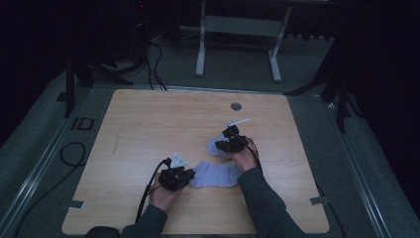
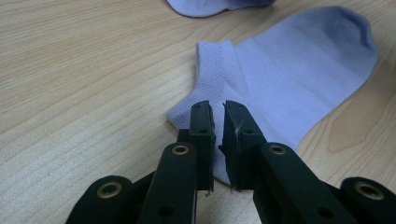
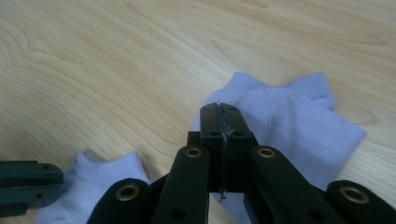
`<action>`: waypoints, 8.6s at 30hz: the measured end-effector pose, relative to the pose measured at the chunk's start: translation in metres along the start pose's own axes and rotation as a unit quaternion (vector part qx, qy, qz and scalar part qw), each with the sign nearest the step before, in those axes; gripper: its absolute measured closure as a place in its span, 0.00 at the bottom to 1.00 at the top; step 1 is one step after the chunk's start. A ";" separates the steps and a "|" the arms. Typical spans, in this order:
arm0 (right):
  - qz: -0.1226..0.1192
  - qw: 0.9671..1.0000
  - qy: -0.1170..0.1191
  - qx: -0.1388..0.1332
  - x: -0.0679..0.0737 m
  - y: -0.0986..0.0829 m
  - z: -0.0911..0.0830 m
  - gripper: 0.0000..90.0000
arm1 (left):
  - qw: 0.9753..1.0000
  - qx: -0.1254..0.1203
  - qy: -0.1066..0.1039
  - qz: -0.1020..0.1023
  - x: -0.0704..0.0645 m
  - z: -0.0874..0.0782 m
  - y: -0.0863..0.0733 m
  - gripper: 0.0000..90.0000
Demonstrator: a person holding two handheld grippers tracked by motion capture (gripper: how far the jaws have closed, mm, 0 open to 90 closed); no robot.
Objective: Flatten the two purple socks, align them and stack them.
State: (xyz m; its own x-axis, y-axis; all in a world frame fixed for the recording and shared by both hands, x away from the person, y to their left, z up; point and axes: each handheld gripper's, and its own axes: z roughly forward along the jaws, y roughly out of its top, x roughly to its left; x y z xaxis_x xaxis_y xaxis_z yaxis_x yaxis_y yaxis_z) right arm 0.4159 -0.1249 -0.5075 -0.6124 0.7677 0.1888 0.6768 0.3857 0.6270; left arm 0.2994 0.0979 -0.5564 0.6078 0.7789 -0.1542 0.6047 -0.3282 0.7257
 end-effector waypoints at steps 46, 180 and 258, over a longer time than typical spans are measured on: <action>0.023 0.997 -0.073 0.029 -0.069 -0.050 -0.051 0.99 | 1.000 0.004 0.001 0.003 -0.002 0.002 -0.001 0.92; -0.130 0.991 0.012 0.002 -0.041 -0.002 -0.043 0.97 | 1.000 0.009 -0.001 0.005 -0.002 0.002 -0.001 0.89; -0.233 0.967 0.082 -0.059 0.024 -0.020 -0.069 0.96 | 1.000 0.014 -0.001 0.005 -0.003 0.004 -0.001 0.89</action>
State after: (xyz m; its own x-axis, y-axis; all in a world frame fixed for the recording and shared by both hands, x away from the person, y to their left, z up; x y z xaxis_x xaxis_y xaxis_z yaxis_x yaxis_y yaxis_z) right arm 0.3601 -0.1497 -0.4632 -0.9033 0.4282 -0.0242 0.2651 0.6018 0.7534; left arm 0.2990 0.0935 -0.5600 0.6154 0.7740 -0.1489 0.6128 -0.3511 0.7079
